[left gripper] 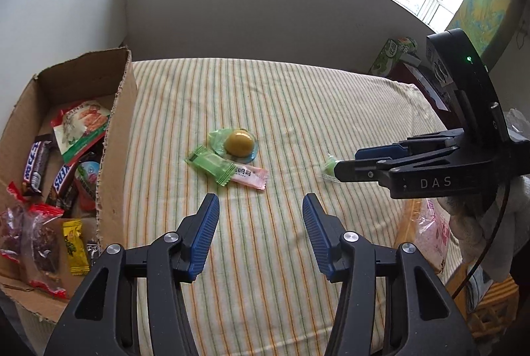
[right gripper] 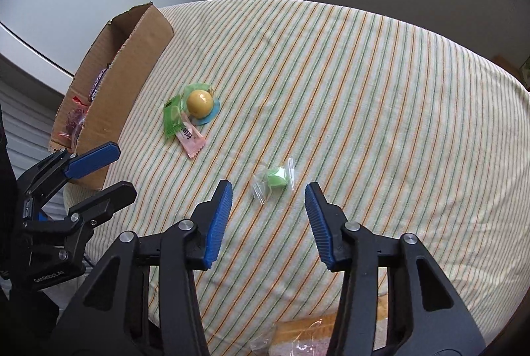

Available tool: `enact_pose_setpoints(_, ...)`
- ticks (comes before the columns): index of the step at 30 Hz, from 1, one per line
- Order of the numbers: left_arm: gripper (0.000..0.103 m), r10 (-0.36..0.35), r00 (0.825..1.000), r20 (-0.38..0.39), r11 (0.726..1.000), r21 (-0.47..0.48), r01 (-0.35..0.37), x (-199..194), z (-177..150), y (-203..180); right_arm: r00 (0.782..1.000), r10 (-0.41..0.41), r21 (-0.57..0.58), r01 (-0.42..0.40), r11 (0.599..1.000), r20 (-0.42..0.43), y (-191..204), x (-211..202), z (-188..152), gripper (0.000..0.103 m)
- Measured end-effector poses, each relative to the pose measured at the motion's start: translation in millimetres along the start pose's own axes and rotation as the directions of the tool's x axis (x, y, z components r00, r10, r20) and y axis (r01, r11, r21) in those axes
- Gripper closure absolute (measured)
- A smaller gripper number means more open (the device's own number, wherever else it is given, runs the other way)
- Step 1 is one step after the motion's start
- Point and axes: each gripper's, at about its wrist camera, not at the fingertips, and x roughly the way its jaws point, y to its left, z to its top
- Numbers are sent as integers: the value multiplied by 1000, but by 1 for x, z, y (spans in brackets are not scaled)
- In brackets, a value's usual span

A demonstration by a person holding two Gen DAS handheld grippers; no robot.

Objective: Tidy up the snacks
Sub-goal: 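Move the left gripper to the green wrapped candy while the right gripper approaches the small green packet, then grasp the green wrapped candy with the left gripper while the right gripper grasps the small green packet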

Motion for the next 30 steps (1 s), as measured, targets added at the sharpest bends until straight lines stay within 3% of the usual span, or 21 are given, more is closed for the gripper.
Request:
enact_pose_setpoints(7,52,39,999,-35,998,-48,-41,28,8,7,1000,18,6,-18,1000,-22,-9,15,1,62)
enact_pose_setpoints(11,59,60,997,-47,995,-75,-63,39,12,14,999,27,5,-27,1000,-19,-14,18,2,62)
enact_pose_setpoints(16,59,75,995,-58,990,-111,-81,52,14,22,1000,8,-23,-9,1000,-9,-9,20,5,62)
enact_pose_setpoints(30,59,143,988,-52,983,-108,-148,66,30,17,999,-35,-83,35,996,2,2,26,13,62)
